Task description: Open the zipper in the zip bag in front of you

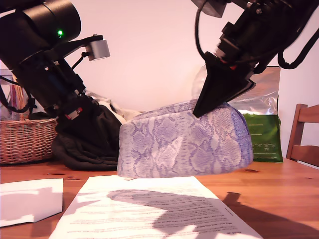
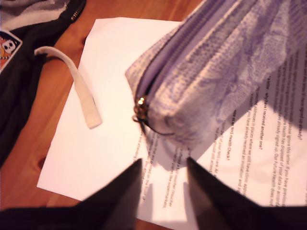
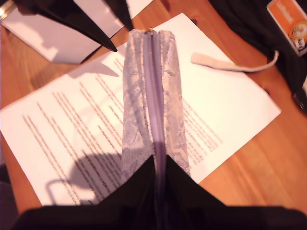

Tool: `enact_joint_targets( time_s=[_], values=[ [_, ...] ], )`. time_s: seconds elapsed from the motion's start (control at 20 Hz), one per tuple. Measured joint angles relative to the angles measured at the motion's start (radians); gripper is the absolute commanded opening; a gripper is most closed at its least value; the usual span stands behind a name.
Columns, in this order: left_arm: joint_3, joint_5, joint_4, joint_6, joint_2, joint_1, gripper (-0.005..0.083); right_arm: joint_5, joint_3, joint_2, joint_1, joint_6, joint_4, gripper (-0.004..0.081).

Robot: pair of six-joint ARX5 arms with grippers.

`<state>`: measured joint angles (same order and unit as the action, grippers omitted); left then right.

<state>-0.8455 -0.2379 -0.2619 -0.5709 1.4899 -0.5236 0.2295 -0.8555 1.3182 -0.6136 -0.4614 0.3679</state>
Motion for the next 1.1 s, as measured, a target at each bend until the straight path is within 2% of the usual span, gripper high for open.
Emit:
enact_joint_targets(
  time_s=[0.1,0.2,0.45,0.6,0.85,0.9,1.0,1.1],
  values=[
    [0.000,0.000,-0.016,0.034,-0.025,0.000,0.0218,0.000,0.000,0.000,0.003,-0.043,-0.004,-0.0013],
    [0.000,-0.008,-0.043,0.070,-0.084,0.000,0.0001,0.018,0.000,0.000,0.005,-0.101,-0.014,-0.0013],
    [0.000,-0.024,-0.075,0.148,-0.231,0.000,-0.0019,0.122,0.000,0.014,0.004,-0.222,-0.097,-0.0013],
    [0.000,-0.043,-0.093,0.176,-0.247,0.000,-0.0019,0.172,-0.001,0.087,0.005,-0.289,-0.150,-0.0013],
    [0.000,-0.061,-0.135,0.201,-0.251,0.000,-0.0019,0.180,-0.001,0.212,0.005,-0.346,-0.187,-0.0007],
    [0.000,-0.063,-0.136,0.201,-0.251,0.000,-0.0019,0.179,-0.001,0.216,0.005,-0.349,-0.189,0.0050],
    [0.000,-0.065,-0.136,0.201,-0.251,0.000,-0.0019,0.180,-0.001,0.216,0.005,-0.352,-0.188,0.0291],
    [0.000,-0.067,-0.136,0.201,-0.251,0.000,-0.0019,0.179,-0.001,0.216,0.005,-0.352,-0.188,0.0356]
  ],
)
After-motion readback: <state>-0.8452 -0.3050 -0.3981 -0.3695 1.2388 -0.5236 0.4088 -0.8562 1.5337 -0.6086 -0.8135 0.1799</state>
